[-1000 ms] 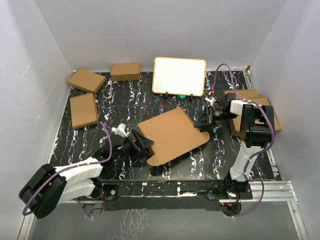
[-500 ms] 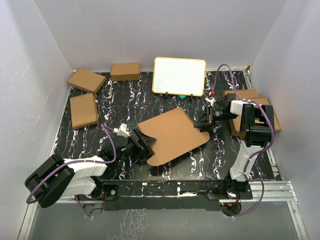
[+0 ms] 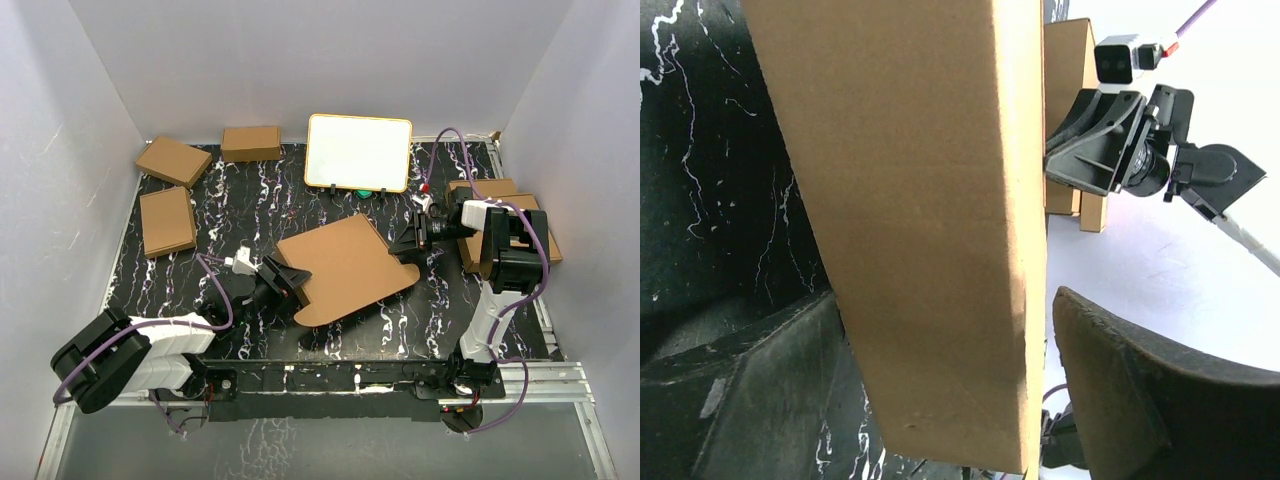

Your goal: Fold the paper box

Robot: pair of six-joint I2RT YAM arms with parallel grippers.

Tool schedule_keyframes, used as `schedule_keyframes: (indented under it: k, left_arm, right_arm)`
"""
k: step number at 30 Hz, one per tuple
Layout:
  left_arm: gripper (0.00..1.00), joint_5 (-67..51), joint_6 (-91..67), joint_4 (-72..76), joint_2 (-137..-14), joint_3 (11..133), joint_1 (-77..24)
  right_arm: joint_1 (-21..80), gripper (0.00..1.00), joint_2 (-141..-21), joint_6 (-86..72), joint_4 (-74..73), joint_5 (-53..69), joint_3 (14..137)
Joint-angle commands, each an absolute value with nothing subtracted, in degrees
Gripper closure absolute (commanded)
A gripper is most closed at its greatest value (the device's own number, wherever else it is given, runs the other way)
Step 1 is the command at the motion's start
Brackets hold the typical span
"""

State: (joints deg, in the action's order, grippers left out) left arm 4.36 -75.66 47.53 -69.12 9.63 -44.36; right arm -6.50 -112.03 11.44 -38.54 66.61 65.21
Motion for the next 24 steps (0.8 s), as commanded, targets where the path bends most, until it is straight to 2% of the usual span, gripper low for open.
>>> schedule_keyframes:
  k: [1,11,17,21,22,24]
  left_arm:
    - [0.25,5.8,-76.6,50.9,-68.7,11.4,-44.7]
    - [0.44,7.2,-76.2,38.8,-63.3,15.9,-44.7]
    - [0.53,8.5,-77.2,30.5,-59.0,19.0,-44.6]
    - [0.56,9.9,-79.9,20.6,-57.1,23.5,-44.6]
    - [0.57,10.2,-80.9,17.7,-56.8,25.0,-44.6]
    - [0.6,10.5,-82.5,12.3,-56.7,28.3,-44.4]
  right_arm:
    - [-6.7,0.75,-112.2,16.3,-38.8,62.1,67.1]
    - [-6.7,0.41,-105.1,22.7,-46.0,59.2,73.3]
    - [-6.7,0.32,-97.9,26.9,-49.3,55.3,76.9]
    - [-6.6,0.28,-93.3,35.1,-54.1,59.3,79.2]
    - [-6.4,0.25,-91.8,37.6,-55.2,60.8,79.0]
    - [-5.4,0.14,-88.4,42.9,-56.8,64.1,78.0]
